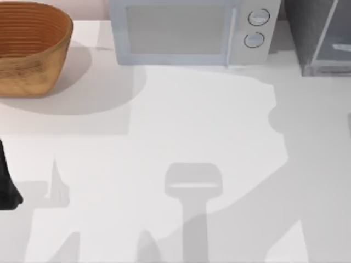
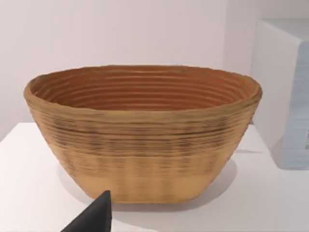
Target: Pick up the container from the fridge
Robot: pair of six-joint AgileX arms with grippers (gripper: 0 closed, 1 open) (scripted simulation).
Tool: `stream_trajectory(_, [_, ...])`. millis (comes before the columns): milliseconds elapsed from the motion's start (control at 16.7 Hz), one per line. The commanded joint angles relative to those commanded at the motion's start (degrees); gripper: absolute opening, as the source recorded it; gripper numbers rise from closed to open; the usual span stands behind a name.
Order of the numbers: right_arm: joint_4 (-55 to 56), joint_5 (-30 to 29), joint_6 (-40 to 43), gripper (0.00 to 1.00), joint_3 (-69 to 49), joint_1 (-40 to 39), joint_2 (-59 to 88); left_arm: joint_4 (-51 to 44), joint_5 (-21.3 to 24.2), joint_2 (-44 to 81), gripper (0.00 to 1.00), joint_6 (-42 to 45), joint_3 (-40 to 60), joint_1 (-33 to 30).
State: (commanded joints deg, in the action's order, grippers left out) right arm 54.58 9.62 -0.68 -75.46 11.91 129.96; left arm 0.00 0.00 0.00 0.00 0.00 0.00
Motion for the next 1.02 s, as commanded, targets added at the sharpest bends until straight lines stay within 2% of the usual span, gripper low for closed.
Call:
stream_trajectory(180, [-2.92,0.05,-0.02,0.00,-0.54,0.00,-2.49,0.00,0.00,0.00,1.00,0.00,0.00,0.00])
stream_trajectory(540, [-1.68,0.48,-0.12,0.00,1.88,0.11,-4.06,0.00,0.00,0.00,1.00,0.00,0.00,0.00])
stream_trajectory(1020, [7.08,2.74,-0.25,0.00,24.22,2.44,-16.26,0.00,0.00,0.00,1.00,0.00,0.00,0.00])
